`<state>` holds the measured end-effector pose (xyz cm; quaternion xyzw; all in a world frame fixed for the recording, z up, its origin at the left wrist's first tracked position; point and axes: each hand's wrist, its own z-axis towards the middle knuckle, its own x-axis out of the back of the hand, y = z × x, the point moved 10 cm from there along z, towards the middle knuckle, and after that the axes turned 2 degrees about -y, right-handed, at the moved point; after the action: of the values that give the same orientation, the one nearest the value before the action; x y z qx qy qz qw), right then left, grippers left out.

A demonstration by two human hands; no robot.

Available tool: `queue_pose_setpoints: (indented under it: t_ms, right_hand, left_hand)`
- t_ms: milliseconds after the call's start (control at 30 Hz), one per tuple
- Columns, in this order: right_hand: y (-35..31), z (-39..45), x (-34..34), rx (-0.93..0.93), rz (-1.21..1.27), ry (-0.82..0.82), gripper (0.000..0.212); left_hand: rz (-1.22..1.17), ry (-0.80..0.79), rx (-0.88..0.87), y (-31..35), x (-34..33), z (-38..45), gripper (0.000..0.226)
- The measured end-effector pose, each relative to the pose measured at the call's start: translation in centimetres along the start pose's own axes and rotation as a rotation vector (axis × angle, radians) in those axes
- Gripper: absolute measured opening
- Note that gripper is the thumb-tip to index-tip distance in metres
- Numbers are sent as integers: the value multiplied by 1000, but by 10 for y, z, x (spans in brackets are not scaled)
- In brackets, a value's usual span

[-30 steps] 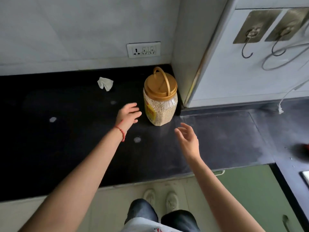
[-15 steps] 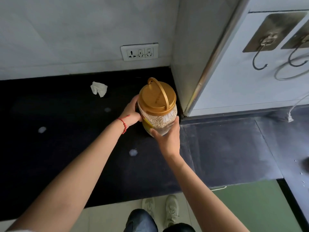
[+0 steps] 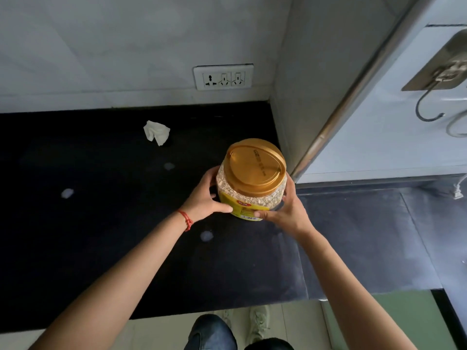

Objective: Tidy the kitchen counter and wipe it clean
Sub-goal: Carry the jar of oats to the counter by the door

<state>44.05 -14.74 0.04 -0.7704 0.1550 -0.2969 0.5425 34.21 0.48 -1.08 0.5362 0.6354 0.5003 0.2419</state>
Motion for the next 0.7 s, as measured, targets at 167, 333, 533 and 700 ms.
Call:
queue_pose_setpoints:
  t_ms: [167, 333, 533, 700]
  right_hand:
    - [3, 3, 0, -5, 10, 2, 114]
    - [-1, -2, 4, 14, 32, 23, 105]
    - [-17, -32, 10, -9, 217, 29, 81]
    - [-21, -53, 8, -23, 355, -12, 93]
  left_hand:
    - [128, -289, 4, 3, -14, 27, 118]
    - [130, -331, -42, 5, -16, 25, 137]
    - [-28, -295, -58, 8, -28, -7, 108]
    - [-403, -109, -67, 9, -47, -54, 102]
